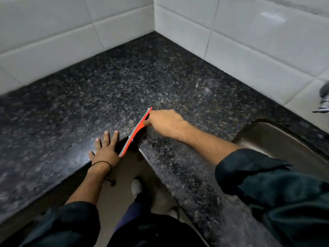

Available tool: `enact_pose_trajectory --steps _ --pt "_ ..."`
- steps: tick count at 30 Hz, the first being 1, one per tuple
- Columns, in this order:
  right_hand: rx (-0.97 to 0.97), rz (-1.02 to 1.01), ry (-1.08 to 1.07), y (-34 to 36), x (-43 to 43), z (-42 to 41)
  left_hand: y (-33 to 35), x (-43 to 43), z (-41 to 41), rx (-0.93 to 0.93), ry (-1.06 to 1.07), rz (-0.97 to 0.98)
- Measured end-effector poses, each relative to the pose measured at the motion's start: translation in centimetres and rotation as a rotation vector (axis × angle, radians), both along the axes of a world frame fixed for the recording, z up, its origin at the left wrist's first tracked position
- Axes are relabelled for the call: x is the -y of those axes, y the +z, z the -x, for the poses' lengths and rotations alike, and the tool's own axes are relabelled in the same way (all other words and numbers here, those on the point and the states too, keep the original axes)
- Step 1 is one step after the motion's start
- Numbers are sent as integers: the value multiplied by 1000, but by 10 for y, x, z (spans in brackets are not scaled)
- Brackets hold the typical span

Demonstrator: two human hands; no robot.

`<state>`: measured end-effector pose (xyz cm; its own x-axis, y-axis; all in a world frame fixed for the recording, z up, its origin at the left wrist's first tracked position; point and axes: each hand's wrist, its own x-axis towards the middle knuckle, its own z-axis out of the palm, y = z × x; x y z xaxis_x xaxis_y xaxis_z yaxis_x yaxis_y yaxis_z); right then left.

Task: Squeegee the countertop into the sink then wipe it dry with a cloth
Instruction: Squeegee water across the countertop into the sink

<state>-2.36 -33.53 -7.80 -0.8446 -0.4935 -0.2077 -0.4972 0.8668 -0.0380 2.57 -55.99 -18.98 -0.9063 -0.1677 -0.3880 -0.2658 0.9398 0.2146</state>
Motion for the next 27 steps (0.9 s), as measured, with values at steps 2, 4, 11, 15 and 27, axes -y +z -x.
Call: enact_pose_trajectory --steps 2,4,11,15,27 --pt "71 -32 22 2 -25 -5 1 -3 -1 -15 22 7" --pt "115 -89 68 7 -55 -15 0 -8 -3 -41 24 28" --pt "137 -411 -99 40 -192 -36 11 -46 6 -109 45 -19" --pt "238 -659 -89 60 -259 -43 15 -103 14 -184 -198 -92" --pt "-7 -121 -359 42 -219 26 6 -170 12 92 -384 -109"
